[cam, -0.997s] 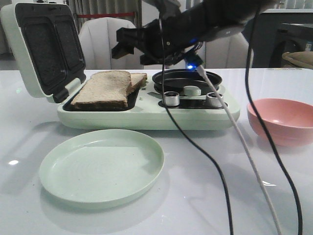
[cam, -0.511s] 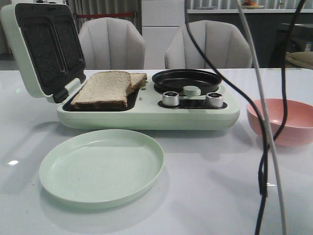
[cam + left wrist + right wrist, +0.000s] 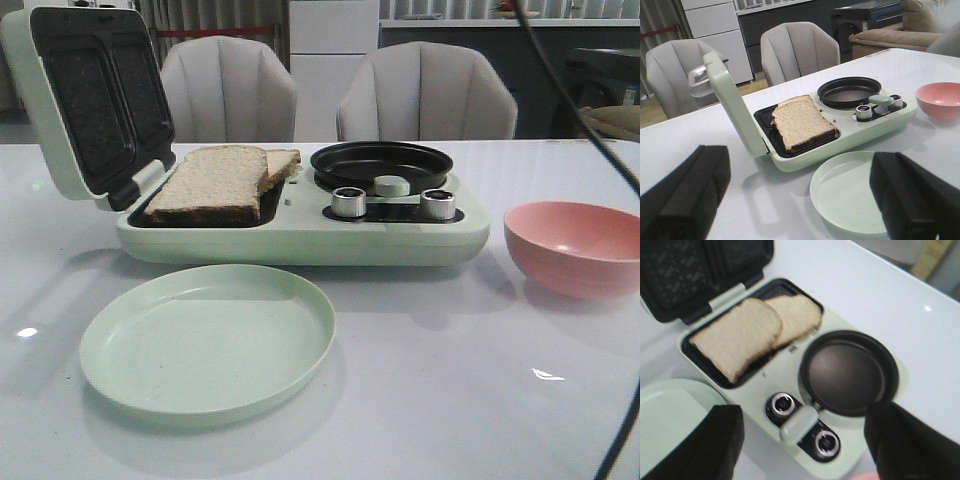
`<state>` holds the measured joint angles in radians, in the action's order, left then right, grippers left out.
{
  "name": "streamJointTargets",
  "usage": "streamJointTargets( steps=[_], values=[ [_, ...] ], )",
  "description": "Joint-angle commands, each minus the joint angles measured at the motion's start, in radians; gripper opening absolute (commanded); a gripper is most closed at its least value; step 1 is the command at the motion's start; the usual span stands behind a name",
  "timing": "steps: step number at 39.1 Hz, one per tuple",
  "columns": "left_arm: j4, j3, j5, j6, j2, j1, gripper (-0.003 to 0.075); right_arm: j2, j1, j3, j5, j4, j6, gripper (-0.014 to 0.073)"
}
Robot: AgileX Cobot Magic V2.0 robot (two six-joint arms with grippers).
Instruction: Make breakfast with bread and shrimp
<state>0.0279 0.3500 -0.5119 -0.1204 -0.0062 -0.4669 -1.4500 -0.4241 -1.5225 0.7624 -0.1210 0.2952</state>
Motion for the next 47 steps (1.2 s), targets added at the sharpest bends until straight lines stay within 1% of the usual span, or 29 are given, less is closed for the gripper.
streamJointTargets(
  steps=[1, 6, 11, 15, 21, 26, 32, 35, 40, 47],
  values=[
    [-0.010, 0.024, 0.078, 0.004, -0.015, 0.000, 0.0618, 0.086, 0.000, -0.016, 0.018, 0.157, -0.107, 0.0600],
    [-0.010, 0.024, 0.078, 0.004, -0.015, 0.000, 0.0618, 0.181, 0.003, 0.083, -0.013, 0.233, -0.203, 0.0600],
    [-0.010, 0.024, 0.078, 0.004, -0.015, 0.000, 0.0618, 0.302, 0.023, 0.257, -0.138, 0.277, -0.337, 0.0600],
    [-0.010, 0.024, 0.078, 0.004, -0.015, 0.000, 0.0618, 0.400, 0.054, 0.416, -0.254, 0.280, -0.404, 0.0600],
    [-0.010, 0.024, 0.078, 0.004, -0.015, 0.000, 0.0618, 0.509, 0.085, 0.622, -0.408, 0.278, -0.424, 0.0600],
    [-0.010, 0.024, 0.078, 0.004, -0.015, 0.000, 0.0618, 0.615, 0.085, 0.790, -0.534, 0.266, -0.438, 0.0600],
    [-0.010, 0.024, 0.078, 0.004, -0.015, 0.000, 0.0618, 0.762, 0.085, 0.957, -0.653, 0.209, -0.441, 0.0600],
    [-0.010, 0.024, 0.078, 0.004, -0.015, 0.000, 0.0618, 0.834, 0.084, 1.026, -0.692, 0.165, -0.441, 0.0600],
    [-0.010, 0.024, 0.078, 0.004, -0.015, 0.000, 0.0618, 0.964, 0.084, 1.127, -0.712, 0.152, -0.441, 0.0600],
    [-0.010, 0.024, 0.078, 0.004, -0.015, 0.000, 0.0618, 1.196, 0.084, 1.200, -0.649, 0.127, -0.441, 0.0600]
  ],
)
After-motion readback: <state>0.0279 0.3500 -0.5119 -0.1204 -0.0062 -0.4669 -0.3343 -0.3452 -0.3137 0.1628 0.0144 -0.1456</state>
